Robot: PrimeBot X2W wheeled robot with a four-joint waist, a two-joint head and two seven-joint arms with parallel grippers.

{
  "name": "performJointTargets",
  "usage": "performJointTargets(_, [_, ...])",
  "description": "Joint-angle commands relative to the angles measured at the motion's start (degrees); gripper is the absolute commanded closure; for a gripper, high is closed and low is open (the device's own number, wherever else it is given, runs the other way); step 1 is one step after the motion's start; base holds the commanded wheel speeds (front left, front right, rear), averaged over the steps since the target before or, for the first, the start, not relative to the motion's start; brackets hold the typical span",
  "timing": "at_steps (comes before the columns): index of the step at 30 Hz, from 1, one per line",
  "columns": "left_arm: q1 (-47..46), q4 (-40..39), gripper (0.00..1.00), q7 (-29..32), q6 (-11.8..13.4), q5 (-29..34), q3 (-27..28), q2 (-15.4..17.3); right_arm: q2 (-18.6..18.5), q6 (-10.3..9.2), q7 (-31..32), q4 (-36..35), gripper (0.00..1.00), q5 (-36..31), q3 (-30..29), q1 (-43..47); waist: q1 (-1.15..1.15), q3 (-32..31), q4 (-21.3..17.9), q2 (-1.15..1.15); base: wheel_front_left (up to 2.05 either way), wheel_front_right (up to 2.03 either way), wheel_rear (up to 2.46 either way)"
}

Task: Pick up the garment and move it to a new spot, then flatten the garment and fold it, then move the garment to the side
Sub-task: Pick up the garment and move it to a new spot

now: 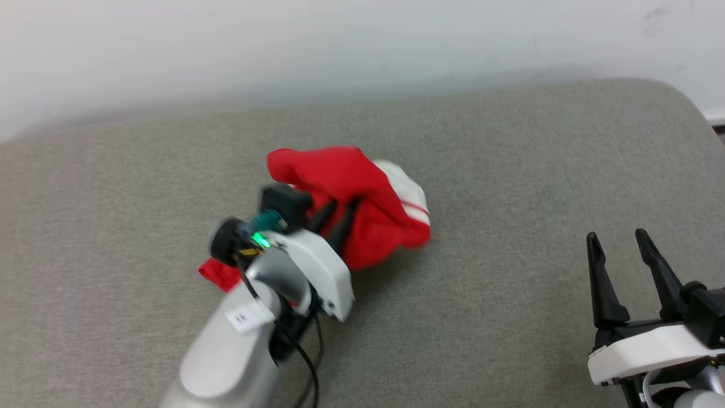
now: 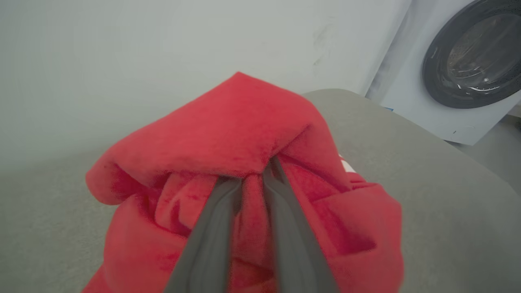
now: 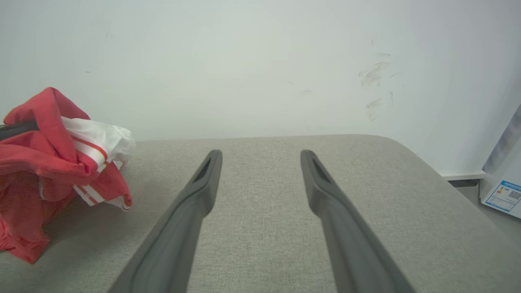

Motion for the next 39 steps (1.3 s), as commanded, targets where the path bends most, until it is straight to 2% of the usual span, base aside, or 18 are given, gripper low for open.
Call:
performJointTargets(1, [2.0, -0.9, 1.0, 0.3, -0.2, 0.1, -1.7, -0.5, 0.1, -0.06, -0.5, 0.2, 0.0, 0.4, 0.1, -1.0, 0.0, 2.3, -1.9, 0.0, 0.0, 0.0, 0.0])
performJointTargets(8, [10.6, -1.3, 1.0, 2.6, -0.7, -2.1, -10.5, -3.1, 0.1, -0.06, -1.4, 1.2, 0.0, 0.4, 0.4, -2.5, 0.0, 4.4, -2.6, 0.0, 0.0, 0.0, 0.0])
performJointTargets(18, [15.1, 1.9, 1.0, 0.9, 0.0, -1.7, -15.8, -4.5, 0.1, -0.05, -2.2, 2.8, 0.0, 0.3, 0.6, -3.6, 0.0, 4.3, -0.9, 0.0, 0.0, 0.0, 0.0])
performJointTargets(19, [14.9, 2.0, 0.59, 0.3, 0.3, -1.5, -15.8, -4.5, 0.1, -0.06, -2.2, 2.8, 0.0, 0.1, 0.5, -3.6, 0.0, 3.9, -0.6, 0.0, 0.0, 0.0, 0.0])
performJointTargets(20, [14.6, 1.9, 0.0, -0.4, 0.5, -1.5, -15.8, -4.5, 0.1, -0.06, -2.2, 2.8, 0.0, 0.0, 0.4, -3.4, 0.0, 3.5, -0.3, 0.0, 0.0, 0.0, 0.0])
performJointTargets(26, [13.7, -0.9, 0.0, -6.2, 3.2, 0.8, -15.0, -3.9, 0.1, -0.06, -1.4, 2.6, 0.0, -0.9, -0.2, -2.0, 0.0, 0.4, 1.8, 0.0, 0.0, 0.0, 0.0])
performJointTargets(31, [15.8, -5.5, 0.0, -11.3, 7.0, 1.0, -11.5, -2.0, 0.1, -0.05, -0.2, 1.8, 0.0, -1.4, 0.0, 0.3, 0.0, -3.0, 3.8, 0.0, 0.0, 0.0, 0.0])
performJointTargets(38, [18.0, -10.6, 0.0, -14.1, 11.8, 0.1, -5.4, 1.5, 0.1, -0.05, 1.4, 0.3, 0.0, -1.4, -0.3, 3.0, 0.0, -5.5, 6.0, 0.0, 0.0, 0.0, 0.0])
performJointTargets(39, [18.0, -10.6, 0.0, -14.1, 11.8, 0.1, -5.4, 1.5, 0.1, -0.05, 1.4, 0.3, 0.0, -1.4, -0.3, 3.0, 0.0, -5.5, 6.0, 0.0, 0.0, 0.0, 0.0])
